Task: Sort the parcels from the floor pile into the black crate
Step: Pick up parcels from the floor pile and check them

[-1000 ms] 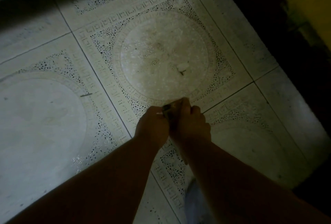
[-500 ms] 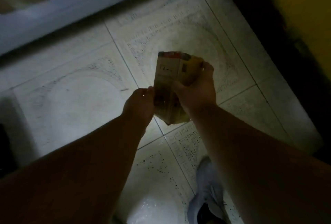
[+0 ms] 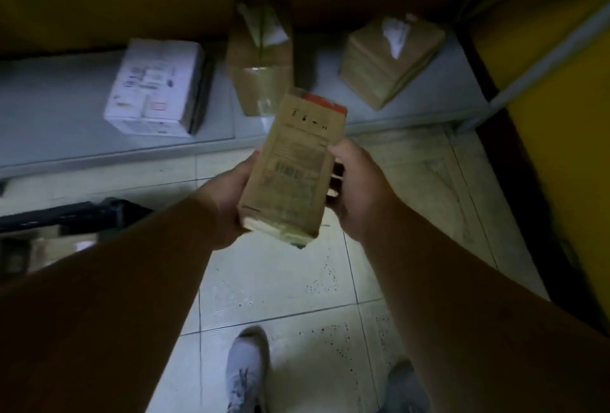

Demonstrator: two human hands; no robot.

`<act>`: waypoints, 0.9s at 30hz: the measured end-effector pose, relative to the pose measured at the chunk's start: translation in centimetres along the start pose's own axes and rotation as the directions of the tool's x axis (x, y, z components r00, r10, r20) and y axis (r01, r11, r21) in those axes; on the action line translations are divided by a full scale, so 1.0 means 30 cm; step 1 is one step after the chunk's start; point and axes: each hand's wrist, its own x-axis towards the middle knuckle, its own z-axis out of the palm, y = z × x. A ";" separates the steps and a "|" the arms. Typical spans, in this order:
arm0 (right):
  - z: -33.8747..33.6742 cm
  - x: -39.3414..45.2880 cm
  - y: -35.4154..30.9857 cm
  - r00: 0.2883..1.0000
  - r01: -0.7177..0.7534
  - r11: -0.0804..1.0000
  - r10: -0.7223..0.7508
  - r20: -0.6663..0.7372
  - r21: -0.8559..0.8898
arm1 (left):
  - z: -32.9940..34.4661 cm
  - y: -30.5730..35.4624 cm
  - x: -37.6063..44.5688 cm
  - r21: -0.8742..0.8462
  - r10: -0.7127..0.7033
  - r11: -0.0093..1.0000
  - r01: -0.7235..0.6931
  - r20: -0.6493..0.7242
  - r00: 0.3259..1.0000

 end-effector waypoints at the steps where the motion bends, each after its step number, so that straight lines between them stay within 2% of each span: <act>1: 0.078 -0.018 -0.021 0.999 -0.033 0.996 0.034 0.010 -0.079 | -0.030 0.038 -0.044 -0.011 0.051 0.999 -0.052 -0.080 0.996; 3: 0.228 -0.038 -0.045 0.998 -0.066 0.973 0.059 -0.037 -0.221 | -0.099 0.101 -0.115 -0.018 0.134 0.989 -0.144 -0.283 0.950; 4: 0.300 -0.039 -0.050 0.999 -0.023 0.943 0.007 -0.049 -0.332 | -0.140 0.123 -0.151 0.013 0.178 0.982 -0.187 -0.373 0.911; 6: 0.427 -0.031 -0.051 0.992 0.041 0.836 -0.101 -0.080 -0.547 | -0.211 0.143 -0.212 0.070 0.252 0.966 -0.250 -0.489 0.835; 7: 0.478 -0.031 -0.047 0.983 0.039 0.809 -0.136 -0.123 -0.586 | -0.240 0.142 -0.240 0.068 0.270 0.959 -0.275 -0.512 0.815; 9: 0.563 -0.045 -0.028 0.987 0.031 0.826 -0.116 -0.115 -0.563 | -0.288 0.120 -0.284 -0.046 0.254 0.945 -0.324 -0.522 0.814; 11: 0.606 -0.075 0.012 0.998 -0.032 0.889 0.007 -0.056 -0.456 | -0.328 0.081 -0.337 -0.131 0.189 0.945 -0.300 -0.530 0.826; 15: 0.633 -0.171 0.065 0.982 -0.141 0.938 0.172 0.072 -0.318 | -0.377 -0.001 -0.478 -0.060 0.135 0.974 -0.220 -0.629 0.766; 18: 0.699 -0.329 0.056 0.963 -0.166 0.910 0.233 0.137 -0.380 | -0.352 0.001 -0.639 -0.060 0.061 0.989 -0.133 -0.660 0.749; 20: 0.758 -0.444 0.024 0.967 -0.125 0.875 0.212 0.139 -0.468 | -0.333 0.029 -0.750 0.008 0.079 0.995 -0.100 -0.680 0.729; 22: 0.809 -0.560 -0.041 0.975 -0.070 0.841 0.172 0.143 -0.536 | -0.313 0.077 -0.866 -0.036 0.042 0.995 -0.092 -0.690 0.723; 24: 0.860 -0.653 -0.099 0.974 0.000 0.808 0.133 0.182 -0.589 | -0.295 0.117 -0.985 -0.132 -0.022 0.987 -0.088 -0.661 0.750; 27: 0.937 -0.747 -0.147 0.966 0.091 0.774 0.085 0.245 -0.627 | -0.301 0.145 -1.113 -0.166 0.077 0.962 -0.215 -0.592 0.803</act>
